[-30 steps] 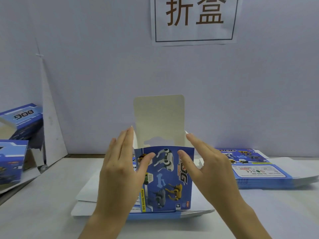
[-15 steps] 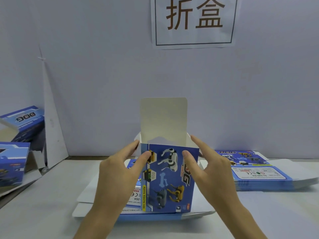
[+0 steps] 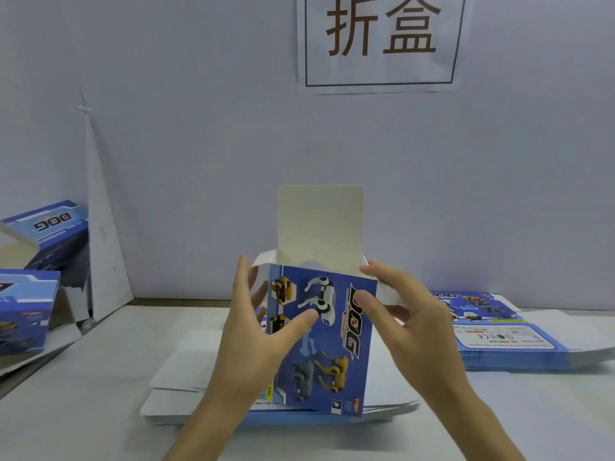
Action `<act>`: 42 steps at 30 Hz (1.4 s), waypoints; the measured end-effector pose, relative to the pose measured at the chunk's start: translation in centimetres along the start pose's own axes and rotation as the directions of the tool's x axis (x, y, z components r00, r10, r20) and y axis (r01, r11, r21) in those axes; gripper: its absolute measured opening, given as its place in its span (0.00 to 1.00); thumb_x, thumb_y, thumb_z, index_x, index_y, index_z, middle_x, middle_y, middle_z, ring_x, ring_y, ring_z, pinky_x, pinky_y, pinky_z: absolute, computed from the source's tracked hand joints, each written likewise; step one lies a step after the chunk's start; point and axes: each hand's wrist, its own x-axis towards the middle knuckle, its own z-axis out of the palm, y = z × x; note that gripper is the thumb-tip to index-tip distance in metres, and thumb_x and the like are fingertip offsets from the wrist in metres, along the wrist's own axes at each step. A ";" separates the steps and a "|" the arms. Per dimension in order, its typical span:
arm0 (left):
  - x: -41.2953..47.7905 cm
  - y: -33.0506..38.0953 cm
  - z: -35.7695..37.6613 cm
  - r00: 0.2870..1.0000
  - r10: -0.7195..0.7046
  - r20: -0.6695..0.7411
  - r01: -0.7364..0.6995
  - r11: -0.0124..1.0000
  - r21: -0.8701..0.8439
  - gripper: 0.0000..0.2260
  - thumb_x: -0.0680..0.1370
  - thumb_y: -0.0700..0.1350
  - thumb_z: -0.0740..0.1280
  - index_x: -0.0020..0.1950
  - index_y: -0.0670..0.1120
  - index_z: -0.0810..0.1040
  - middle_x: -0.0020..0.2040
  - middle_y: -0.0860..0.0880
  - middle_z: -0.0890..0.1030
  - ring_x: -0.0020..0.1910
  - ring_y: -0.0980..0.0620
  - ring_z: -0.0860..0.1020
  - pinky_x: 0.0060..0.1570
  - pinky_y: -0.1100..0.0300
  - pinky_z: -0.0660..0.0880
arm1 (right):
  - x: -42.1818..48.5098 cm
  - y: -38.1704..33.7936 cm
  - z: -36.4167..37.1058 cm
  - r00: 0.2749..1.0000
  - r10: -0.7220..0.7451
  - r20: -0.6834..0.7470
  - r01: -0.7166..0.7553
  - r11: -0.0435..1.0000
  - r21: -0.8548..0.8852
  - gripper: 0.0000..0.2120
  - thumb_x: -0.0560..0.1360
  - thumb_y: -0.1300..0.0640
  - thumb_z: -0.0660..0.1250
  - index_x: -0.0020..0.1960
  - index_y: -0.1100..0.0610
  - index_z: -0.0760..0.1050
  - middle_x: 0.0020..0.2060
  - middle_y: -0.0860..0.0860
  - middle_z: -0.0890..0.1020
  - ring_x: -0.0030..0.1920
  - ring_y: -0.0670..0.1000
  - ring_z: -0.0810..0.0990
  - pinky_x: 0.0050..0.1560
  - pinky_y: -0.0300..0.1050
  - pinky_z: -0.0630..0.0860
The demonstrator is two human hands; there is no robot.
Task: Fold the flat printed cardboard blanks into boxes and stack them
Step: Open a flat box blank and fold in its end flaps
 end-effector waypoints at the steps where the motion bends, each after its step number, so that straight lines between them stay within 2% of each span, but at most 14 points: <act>1: 0.3 -0.4 -0.4 0.999 -0.032 0.004 0.032 0.999 0.003 0.50 0.56 0.61 0.74 0.73 0.65 0.53 0.62 0.71 0.68 0.63 0.66 0.70 0.62 0.59 0.71 | 0.1 0.1 -0.4 1.000 -0.011 0.029 0.010 1.000 0.021 0.11 0.71 0.50 0.65 0.54 0.41 0.74 0.55 0.37 0.78 0.57 0.37 0.77 0.40 0.33 0.80; 4: 0.6 -1.3 -1.2 0.985 -0.111 0.130 0.107 0.994 0.032 0.37 0.57 0.60 0.74 0.64 0.59 0.68 0.55 0.64 0.80 0.56 0.62 0.78 0.52 0.61 0.77 | 0.2 0.2 -1.0 0.996 0.020 0.085 -0.028 0.995 0.098 0.10 0.71 0.50 0.65 0.52 0.44 0.77 0.57 0.39 0.80 0.58 0.43 0.79 0.40 0.42 0.83; 7: 0.3 -1.7 -1.2 0.975 -0.097 0.198 0.072 0.988 0.133 0.17 0.65 0.59 0.69 0.52 0.57 0.76 0.46 0.62 0.83 0.48 0.58 0.81 0.38 0.69 0.77 | 0.3 0.3 -1.1 0.999 0.011 0.045 -0.012 1.000 0.022 0.14 0.71 0.49 0.65 0.56 0.41 0.74 0.58 0.39 0.79 0.58 0.42 0.78 0.44 0.33 0.80; 11: 0.3 -1.9 -1.4 0.993 0.041 0.106 -0.057 0.987 0.153 0.13 0.70 0.60 0.63 0.45 0.55 0.81 0.41 0.42 0.83 0.39 0.43 0.79 0.41 0.48 0.78 | 0.4 0.8 -1.3 0.999 0.046 0.004 -0.046 0.997 -0.066 0.34 0.70 0.43 0.71 0.72 0.37 0.59 0.67 0.30 0.66 0.68 0.36 0.67 0.63 0.31 0.68; 13: 0.5 -1.3 -1.9 0.975 0.037 0.220 -0.065 0.990 0.123 0.11 0.70 0.59 0.65 0.49 0.61 0.81 0.42 0.48 0.85 0.42 0.52 0.82 0.42 0.54 0.80 | 0.5 0.9 -1.5 0.995 0.095 0.042 -0.095 0.995 -0.004 0.43 0.67 0.43 0.72 0.75 0.35 0.51 0.65 0.23 0.64 0.68 0.33 0.66 0.64 0.34 0.66; 15: 0.7 -0.7 -2.6 0.958 0.019 0.288 -0.054 0.992 0.114 0.10 0.68 0.58 0.69 0.49 0.65 0.81 0.44 0.56 0.85 0.46 0.57 0.83 0.42 0.64 0.79 | 0.7 0.6 -1.6 0.986 0.152 0.067 -0.158 0.983 0.097 0.47 0.63 0.44 0.74 0.73 0.32 0.50 0.62 0.27 0.69 0.63 0.40 0.74 0.57 0.35 0.74; 18: 1.1 -0.4 -2.7 0.983 0.070 0.167 -0.086 0.992 0.091 0.18 0.65 0.57 0.71 0.54 0.71 0.76 0.49 0.65 0.83 0.49 0.63 0.81 0.41 0.70 0.78 | 0.7 -0.5 -1.5 0.976 0.208 0.064 -0.215 0.966 0.144 0.51 0.57 0.40 0.80 0.69 0.28 0.51 0.58 0.39 0.72 0.53 0.47 0.80 0.44 0.39 0.80; 21: 0.5 -0.4 -1.5 0.985 0.056 0.163 -0.078 0.988 0.137 0.44 0.59 0.64 0.74 0.65 0.77 0.48 0.57 0.82 0.67 0.57 0.78 0.69 0.47 0.78 0.72 | 0.4 -1.2 -0.8 0.988 0.152 0.001 -0.152 0.987 0.056 0.56 0.54 0.38 0.75 0.72 0.32 0.44 0.52 0.34 0.71 0.52 0.39 0.77 0.46 0.30 0.76; 23: -0.3 -0.8 -0.2 0.968 -0.001 0.252 -0.065 0.966 0.251 0.56 0.53 0.69 0.76 0.63 0.78 0.34 0.67 0.77 0.56 0.68 0.70 0.61 0.60 0.63 0.74 | 0.2 -1.7 -0.4 0.992 0.129 0.014 -0.129 0.991 0.033 0.57 0.54 0.36 0.73 0.73 0.35 0.41 0.48 0.29 0.69 0.52 0.36 0.75 0.43 0.25 0.73; 25: -1.0 -1.1 0.7 0.970 0.007 0.243 -0.099 0.924 0.369 0.58 0.53 0.68 0.75 0.58 0.79 0.26 0.67 0.73 0.49 0.72 0.61 0.57 0.66 0.49 0.70 | 0.1 -2.0 -0.3 0.993 0.103 0.058 -0.103 0.995 -0.004 0.56 0.56 0.34 0.72 0.73 0.35 0.40 0.48 0.24 0.68 0.53 0.34 0.74 0.44 0.23 0.71; 29: -0.8 -1.8 0.5 0.970 0.101 0.219 -0.180 0.907 0.381 0.60 0.60 0.56 0.80 0.55 0.80 0.26 0.58 0.76 0.49 0.63 0.76 0.56 0.61 0.61 0.71 | 0.3 -2.3 -1.0 0.993 0.074 0.092 -0.071 0.997 -0.032 0.54 0.60 0.32 0.73 0.74 0.31 0.40 0.56 0.27 0.70 0.58 0.36 0.74 0.53 0.30 0.73; 33: -0.6 -1.7 -0.1 0.958 0.104 0.269 -0.203 0.904 0.375 0.59 0.60 0.56 0.80 0.56 0.80 0.27 0.58 0.80 0.44 0.67 0.67 0.60 0.64 0.62 0.69 | 1.7 -2.9 -1.5 0.987 0.158 0.027 -0.160 0.970 0.181 0.50 0.58 0.29 0.70 0.73 0.30 0.48 0.59 0.39 0.77 0.57 0.43 0.80 0.55 0.44 0.77; 39: -0.5 -2.1 -0.1 0.951 0.093 0.294 -0.210 0.893 0.398 0.58 0.61 0.57 0.79 0.56 0.80 0.28 0.60 0.79 0.44 0.69 0.64 0.59 0.66 0.57 0.70 | 6.5 -3.1 -1.6 0.981 0.168 -0.092 -0.175 0.982 -0.066 0.22 0.76 0.55 0.67 0.69 0.47 0.68 0.42 0.57 0.81 0.43 0.57 0.81 0.46 0.59 0.80; 42: -0.5 -2.5 -0.2 0.948 0.080 0.307 -0.201 0.900 0.386 0.58 0.61 0.57 0.79 0.60 0.78 0.28 0.64 0.75 0.47 0.70 0.61 0.60 0.64 0.57 0.72 | 6.9 -1.8 -1.6 0.925 0.320 -0.204 -0.319 0.947 0.040 0.13 0.74 0.64 0.62 0.56 0.53 0.76 0.40 0.52 0.80 0.44 0.56 0.80 0.40 0.50 0.82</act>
